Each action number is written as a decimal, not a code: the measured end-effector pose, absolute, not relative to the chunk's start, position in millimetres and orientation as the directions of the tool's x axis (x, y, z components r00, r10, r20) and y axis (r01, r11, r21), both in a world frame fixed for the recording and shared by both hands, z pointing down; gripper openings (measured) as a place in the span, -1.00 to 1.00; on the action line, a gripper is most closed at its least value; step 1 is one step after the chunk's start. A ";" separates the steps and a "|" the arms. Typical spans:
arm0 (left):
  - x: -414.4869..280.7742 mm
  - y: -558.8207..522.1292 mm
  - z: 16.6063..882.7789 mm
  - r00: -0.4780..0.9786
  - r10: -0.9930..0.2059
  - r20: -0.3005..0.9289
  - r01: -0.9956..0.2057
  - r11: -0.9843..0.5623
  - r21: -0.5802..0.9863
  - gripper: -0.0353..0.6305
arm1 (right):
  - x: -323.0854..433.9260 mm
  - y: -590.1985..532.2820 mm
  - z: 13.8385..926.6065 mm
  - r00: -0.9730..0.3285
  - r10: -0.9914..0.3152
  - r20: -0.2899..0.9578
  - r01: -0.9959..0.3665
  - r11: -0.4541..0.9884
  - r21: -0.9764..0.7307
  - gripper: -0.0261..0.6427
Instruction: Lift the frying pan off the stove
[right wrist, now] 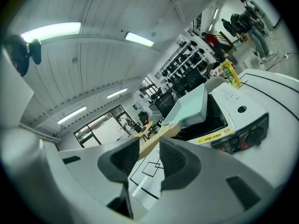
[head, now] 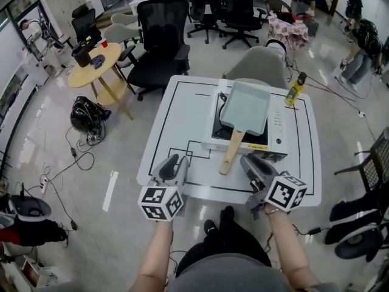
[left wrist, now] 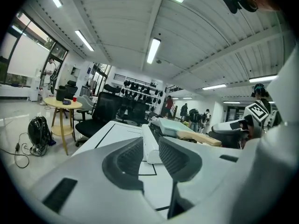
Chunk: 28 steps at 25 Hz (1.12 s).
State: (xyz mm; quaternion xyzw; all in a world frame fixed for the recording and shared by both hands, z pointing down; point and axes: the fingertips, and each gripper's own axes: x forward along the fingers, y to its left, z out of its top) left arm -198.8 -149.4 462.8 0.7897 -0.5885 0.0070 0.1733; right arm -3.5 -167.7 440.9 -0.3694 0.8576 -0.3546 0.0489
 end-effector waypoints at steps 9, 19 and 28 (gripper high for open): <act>-180.1 -173.7 457.0 0.431 -0.876 0.216 -0.860 -0.326 0.393 -0.50 | -11.0 -186.9 447.8 -0.752 -0.642 0.150 -0.517 0.433 -0.738 -0.41; -138.9 -193.4 451.8 0.602 -0.777 0.184 -0.693 -0.394 0.603 -0.37 | -13.7 -205.4 451.3 -0.780 -0.614 0.123 -0.442 0.400 -0.803 -0.28; -110.7 -195.9 442.4 0.738 -0.656 0.157 -0.527 -0.416 0.742 -0.33 | -22.0 -209.6 457.0 -0.806 -0.578 0.126 -0.389 0.357 -0.849 -0.23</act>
